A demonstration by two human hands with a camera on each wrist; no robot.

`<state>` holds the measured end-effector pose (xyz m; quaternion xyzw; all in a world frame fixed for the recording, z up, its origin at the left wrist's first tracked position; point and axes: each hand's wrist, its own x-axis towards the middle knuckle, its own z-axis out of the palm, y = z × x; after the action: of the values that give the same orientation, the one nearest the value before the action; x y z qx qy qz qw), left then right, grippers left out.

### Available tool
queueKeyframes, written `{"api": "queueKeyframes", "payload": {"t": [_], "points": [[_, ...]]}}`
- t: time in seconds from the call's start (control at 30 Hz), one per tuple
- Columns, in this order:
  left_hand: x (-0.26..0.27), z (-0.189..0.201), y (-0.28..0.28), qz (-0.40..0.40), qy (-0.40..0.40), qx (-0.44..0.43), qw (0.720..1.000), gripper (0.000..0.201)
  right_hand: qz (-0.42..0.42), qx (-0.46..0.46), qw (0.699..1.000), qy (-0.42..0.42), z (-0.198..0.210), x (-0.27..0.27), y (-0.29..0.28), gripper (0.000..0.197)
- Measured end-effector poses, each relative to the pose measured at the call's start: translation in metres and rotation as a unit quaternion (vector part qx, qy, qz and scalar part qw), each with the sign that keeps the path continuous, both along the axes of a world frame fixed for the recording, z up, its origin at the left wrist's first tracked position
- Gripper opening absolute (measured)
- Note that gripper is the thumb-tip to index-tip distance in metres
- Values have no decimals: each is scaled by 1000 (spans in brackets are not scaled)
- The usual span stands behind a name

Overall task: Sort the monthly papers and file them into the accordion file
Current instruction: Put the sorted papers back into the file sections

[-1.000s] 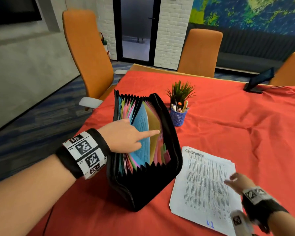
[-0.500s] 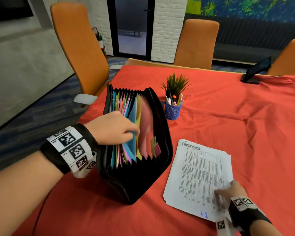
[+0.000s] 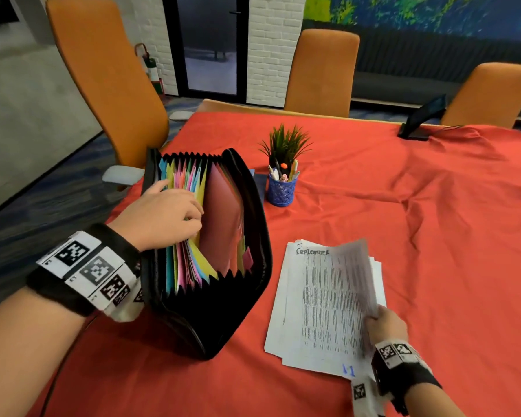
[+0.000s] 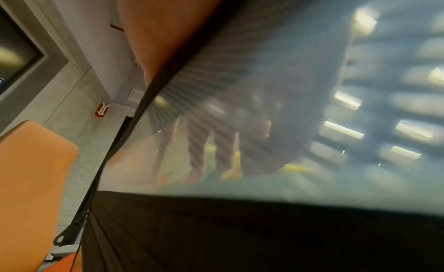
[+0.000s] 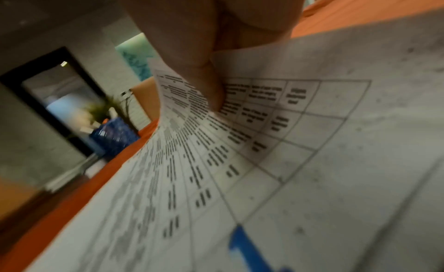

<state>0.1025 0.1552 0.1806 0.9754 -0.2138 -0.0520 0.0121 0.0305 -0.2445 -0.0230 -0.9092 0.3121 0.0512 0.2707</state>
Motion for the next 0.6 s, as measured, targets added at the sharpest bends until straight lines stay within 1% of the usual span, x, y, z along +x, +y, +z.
{"api": "queueKeyframes", "payload": {"t": [0.03,0.07,0.13,0.2,0.23,0.37,0.4,0.43,0.53,0.6], "points": [[0,0,-1,1,-2,-3,1000,37,-22,34,999,-11,-1,-1,-5,14],[0,0,-2,3,-3,-4,1000,38,-48,88,995,-23,1,-3,-9,16],[-1,-1,-4,8,-3,-1,1000,40,-94,209,972,-55,6,-10,-15,14],[-1,-1,-5,12,-3,-2,1000,39,-112,289,948,-78,17,-19,-20,10],[-1,-1,-5,13,-3,-7,1000,40,-112,314,939,-89,25,-22,-22,10],[-2,-1,-4,20,-1,-31,999,41,-92,333,928,-141,65,-22,-42,19],[-2,-1,-4,19,-2,-34,999,41,-87,347,921,-155,76,-19,-49,20],[-2,-2,-4,17,-4,-37,999,40,-80,359,915,-164,96,-20,-51,19],[0,-5,-2,17,-10,-59,998,40,-42,376,910,-172,150,-15,-61,7],[0,-6,-1,18,-15,-72,997,43,-28,377,908,-180,179,-9,-63,21]]}}
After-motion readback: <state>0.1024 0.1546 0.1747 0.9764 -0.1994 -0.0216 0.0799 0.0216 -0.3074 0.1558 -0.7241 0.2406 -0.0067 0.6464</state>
